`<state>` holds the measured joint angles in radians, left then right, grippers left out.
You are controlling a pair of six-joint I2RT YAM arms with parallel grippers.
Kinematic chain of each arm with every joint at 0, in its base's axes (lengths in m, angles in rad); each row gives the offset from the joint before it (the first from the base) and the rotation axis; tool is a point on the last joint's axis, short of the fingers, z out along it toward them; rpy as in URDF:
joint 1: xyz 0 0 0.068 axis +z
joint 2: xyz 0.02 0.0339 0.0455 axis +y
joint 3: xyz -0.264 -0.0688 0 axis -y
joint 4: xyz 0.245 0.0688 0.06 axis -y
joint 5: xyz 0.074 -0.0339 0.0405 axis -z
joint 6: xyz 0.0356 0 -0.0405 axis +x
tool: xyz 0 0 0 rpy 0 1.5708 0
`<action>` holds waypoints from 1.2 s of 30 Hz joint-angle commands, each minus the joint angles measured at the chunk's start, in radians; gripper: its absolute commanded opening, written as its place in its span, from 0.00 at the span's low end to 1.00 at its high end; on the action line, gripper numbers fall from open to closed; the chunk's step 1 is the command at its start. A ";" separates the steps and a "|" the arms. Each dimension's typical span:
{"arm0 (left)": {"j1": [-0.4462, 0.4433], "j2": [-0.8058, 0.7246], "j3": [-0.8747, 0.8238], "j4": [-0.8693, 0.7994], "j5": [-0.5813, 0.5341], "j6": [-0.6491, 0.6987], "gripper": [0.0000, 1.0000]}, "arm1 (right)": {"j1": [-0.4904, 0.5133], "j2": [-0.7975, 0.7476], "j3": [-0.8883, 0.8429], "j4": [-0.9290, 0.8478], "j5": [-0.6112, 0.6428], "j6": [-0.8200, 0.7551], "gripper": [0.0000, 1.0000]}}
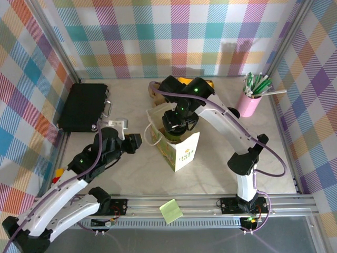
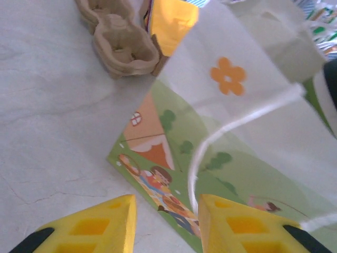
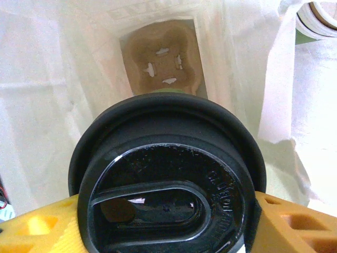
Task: Pack the takeout coffee
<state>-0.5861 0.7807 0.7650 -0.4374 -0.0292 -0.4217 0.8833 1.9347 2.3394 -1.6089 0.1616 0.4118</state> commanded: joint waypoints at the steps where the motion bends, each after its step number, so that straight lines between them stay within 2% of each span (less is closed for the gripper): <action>1: 0.127 0.126 0.048 0.084 0.165 0.033 0.34 | -0.006 0.026 0.012 -0.115 -0.027 -0.048 0.63; 3: 0.200 0.210 0.060 0.149 0.238 0.001 0.34 | -0.006 0.032 0.005 -0.117 -0.035 -0.048 0.63; 5: 0.233 0.304 0.085 0.249 0.298 -0.021 0.34 | -0.006 0.032 -0.006 -0.123 -0.039 -0.037 0.63; 9: 0.234 0.460 0.132 0.349 0.390 -0.036 0.35 | -0.004 0.013 -0.034 -0.121 -0.053 -0.017 0.63; 15: 0.215 0.561 0.156 0.463 0.473 -0.050 0.34 | -0.003 -0.020 -0.074 -0.123 -0.066 0.014 0.63; 27: 0.184 0.628 0.202 0.444 0.502 -0.012 0.33 | -0.002 -0.046 -0.098 -0.133 -0.033 0.044 0.63; 36: 0.184 0.534 0.267 0.284 0.465 0.056 0.34 | -0.007 -0.060 -0.149 -0.127 -0.015 0.060 0.63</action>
<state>-0.3973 1.3796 0.9947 -0.0860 0.4431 -0.4133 0.8772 1.9018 2.1910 -1.6093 0.1295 0.4423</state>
